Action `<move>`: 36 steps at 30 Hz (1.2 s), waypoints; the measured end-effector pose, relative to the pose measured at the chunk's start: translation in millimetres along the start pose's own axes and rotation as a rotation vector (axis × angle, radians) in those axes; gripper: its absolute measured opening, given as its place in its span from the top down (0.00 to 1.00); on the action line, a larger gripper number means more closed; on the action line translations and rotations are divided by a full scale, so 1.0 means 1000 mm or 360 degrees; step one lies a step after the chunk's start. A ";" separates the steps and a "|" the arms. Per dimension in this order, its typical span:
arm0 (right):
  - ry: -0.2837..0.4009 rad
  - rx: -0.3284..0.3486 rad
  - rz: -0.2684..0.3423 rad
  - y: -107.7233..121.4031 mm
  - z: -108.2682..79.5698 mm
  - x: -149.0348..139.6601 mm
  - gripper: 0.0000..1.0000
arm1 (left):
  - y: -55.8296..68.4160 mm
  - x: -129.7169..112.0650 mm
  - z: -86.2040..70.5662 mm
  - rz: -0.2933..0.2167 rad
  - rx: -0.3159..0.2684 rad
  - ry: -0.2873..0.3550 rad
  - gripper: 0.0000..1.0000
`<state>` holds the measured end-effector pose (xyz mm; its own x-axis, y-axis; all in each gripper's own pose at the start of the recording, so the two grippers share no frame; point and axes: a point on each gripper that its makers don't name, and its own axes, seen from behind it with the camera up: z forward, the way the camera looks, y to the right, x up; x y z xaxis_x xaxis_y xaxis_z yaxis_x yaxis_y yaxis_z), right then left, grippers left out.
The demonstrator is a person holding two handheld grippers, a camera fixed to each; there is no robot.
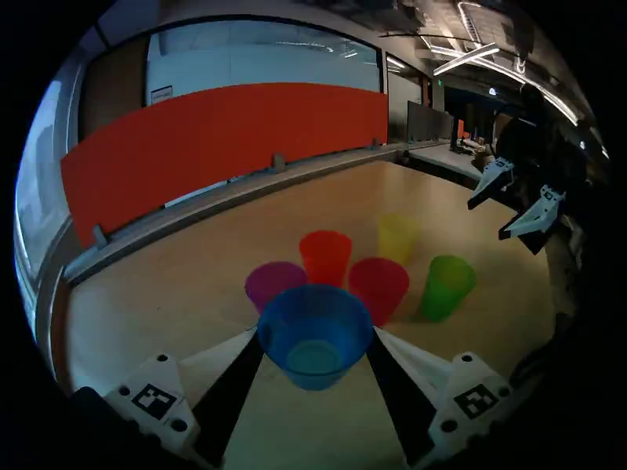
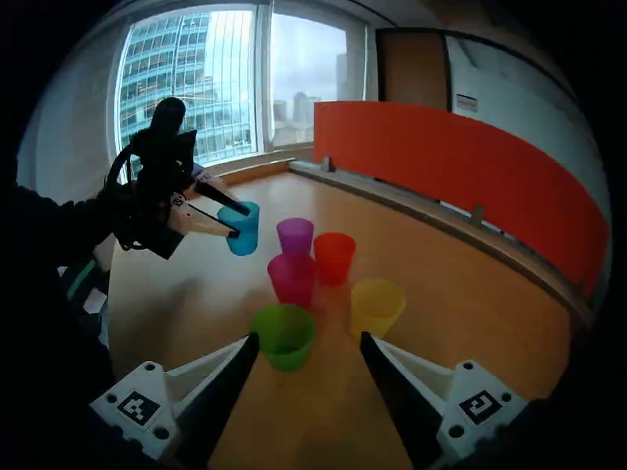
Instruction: Pour water
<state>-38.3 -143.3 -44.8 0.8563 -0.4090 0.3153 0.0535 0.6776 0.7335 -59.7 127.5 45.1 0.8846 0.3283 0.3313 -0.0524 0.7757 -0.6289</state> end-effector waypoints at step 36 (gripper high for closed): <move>-0.0146 0.0066 -0.0102 -0.022 0.039 -0.043 0.00 | 0.004 0.088 -0.045 0.0010 0.0073 0.0419 0.13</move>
<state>-96.3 -164.3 -51.1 0.8010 -0.5062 0.3195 0.0836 0.6232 0.7776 38.8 135.3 40.7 0.9740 0.1863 0.1291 -0.0741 0.7997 -0.5958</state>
